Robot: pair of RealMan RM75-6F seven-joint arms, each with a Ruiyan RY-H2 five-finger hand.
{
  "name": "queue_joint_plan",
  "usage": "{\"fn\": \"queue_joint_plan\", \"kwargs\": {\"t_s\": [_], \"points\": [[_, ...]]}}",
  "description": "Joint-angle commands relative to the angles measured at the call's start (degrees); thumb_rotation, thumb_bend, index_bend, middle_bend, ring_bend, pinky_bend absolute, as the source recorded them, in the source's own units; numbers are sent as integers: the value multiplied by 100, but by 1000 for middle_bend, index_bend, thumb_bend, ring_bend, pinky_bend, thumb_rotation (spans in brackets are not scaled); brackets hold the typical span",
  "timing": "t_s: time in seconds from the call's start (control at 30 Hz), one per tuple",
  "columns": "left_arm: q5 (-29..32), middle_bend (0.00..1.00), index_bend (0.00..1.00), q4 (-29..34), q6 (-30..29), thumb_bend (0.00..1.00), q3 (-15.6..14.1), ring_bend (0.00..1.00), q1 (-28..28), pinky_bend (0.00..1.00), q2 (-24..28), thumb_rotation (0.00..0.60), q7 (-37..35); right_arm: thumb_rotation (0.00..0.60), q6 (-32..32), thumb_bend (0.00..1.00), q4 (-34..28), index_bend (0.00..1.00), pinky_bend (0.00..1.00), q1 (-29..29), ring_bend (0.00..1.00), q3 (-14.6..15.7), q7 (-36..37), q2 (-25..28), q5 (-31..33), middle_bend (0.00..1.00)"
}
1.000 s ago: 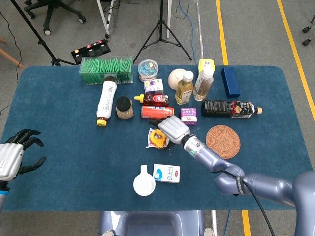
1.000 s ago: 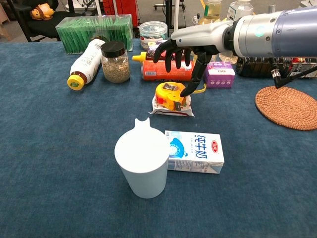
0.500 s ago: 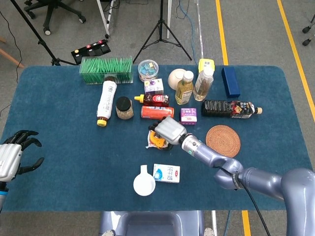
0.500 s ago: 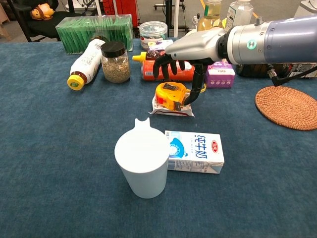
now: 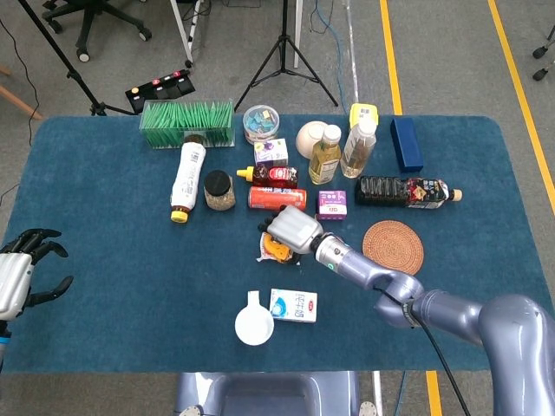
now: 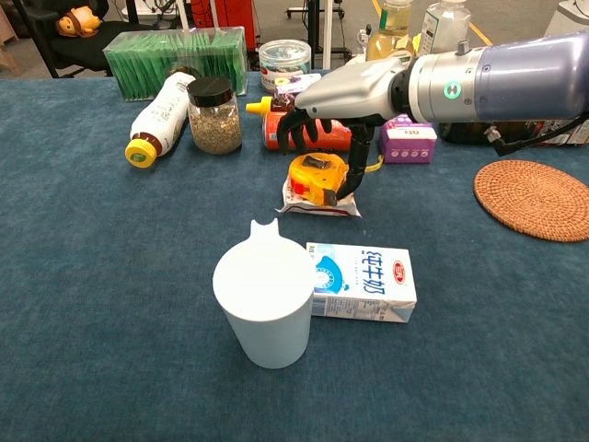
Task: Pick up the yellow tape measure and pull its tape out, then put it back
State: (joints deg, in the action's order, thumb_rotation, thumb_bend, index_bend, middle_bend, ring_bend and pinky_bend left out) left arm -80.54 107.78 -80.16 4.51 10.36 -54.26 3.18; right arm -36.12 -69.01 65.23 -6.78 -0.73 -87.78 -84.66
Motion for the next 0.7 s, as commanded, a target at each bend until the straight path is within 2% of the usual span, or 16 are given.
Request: {"fn": "queue_joint_plan", "kwargs": {"t_s": [0.03,0.3,0.43,0.53,0.7], "points": [[28,256,423,-6,-12,229,7,164,-13,290,2,600,-1,516,11,0,130,261,302,60,321,23,119,-85,-69,338],[94,256,423,-35,14,229,26,164,-16,290,-4,600,-3,517,16,0,404,280,311,169,329,97,417,-221,-239,339],[94,256,422,-48,9,229,29,164,-21,290,-9,600,-4,531,69,0,532,322,320,225,352,132,483,-314,-268,355],[107,256,423,-65,6,229,32,164,-31,290,-8,600,-23,586,23,0,591,418,343,227,428,127,484,-361,-266,399],[93,256,423,-106,37,230,31,164,-18,290,-29,600,-59,600,-86,0,567,545,430,147,581,30,291,-410,-71,483]]}}
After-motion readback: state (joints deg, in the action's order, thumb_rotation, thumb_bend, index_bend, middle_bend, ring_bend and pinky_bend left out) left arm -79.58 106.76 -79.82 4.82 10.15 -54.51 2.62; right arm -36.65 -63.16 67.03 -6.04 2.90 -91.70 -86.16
